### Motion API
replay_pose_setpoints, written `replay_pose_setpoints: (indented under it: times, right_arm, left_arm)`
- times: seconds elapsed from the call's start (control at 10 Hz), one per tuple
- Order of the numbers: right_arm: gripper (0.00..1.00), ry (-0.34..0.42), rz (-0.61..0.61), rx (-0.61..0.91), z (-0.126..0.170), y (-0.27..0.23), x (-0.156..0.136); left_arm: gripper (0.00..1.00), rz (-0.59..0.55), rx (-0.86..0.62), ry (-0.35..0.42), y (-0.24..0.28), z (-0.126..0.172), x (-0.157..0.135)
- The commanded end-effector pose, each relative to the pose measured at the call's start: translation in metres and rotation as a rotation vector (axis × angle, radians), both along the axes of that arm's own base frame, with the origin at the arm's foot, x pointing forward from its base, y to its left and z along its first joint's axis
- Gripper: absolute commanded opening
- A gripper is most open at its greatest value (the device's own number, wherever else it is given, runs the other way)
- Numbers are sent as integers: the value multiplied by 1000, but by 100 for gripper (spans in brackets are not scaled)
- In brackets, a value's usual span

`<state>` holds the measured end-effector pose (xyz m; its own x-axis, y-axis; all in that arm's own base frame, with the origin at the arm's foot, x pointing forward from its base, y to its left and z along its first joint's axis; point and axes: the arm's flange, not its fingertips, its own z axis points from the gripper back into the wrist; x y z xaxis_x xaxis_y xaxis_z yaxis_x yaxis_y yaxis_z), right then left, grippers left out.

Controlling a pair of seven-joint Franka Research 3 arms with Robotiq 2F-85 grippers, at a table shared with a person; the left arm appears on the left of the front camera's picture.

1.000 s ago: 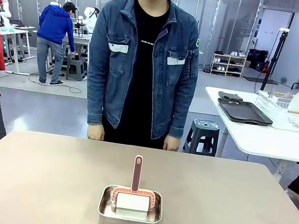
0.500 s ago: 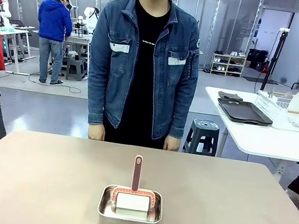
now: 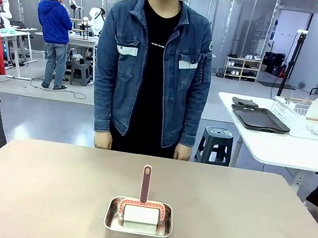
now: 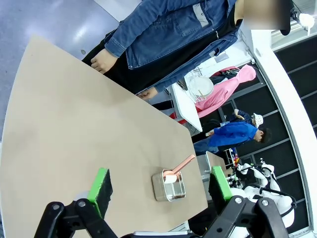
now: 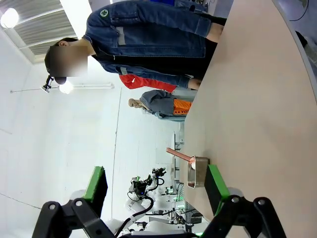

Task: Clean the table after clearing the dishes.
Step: Place the Lint Roller back on top of the Airtight Container.

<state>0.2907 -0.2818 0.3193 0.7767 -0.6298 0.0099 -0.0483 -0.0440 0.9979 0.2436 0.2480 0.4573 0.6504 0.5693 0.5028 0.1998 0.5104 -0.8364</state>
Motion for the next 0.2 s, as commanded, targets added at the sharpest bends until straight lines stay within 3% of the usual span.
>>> replay_pose_setpoints:
  times: [0.0,0.1]
  right_arm:
    - [100,-2,12,-1,2,0,-3]
    - [100,-2,12,-1,2,0,-3]
  left_arm:
    - [100,-11,1,2,2,2,-4]
    - [100,-11,1,2,2,2,-4]
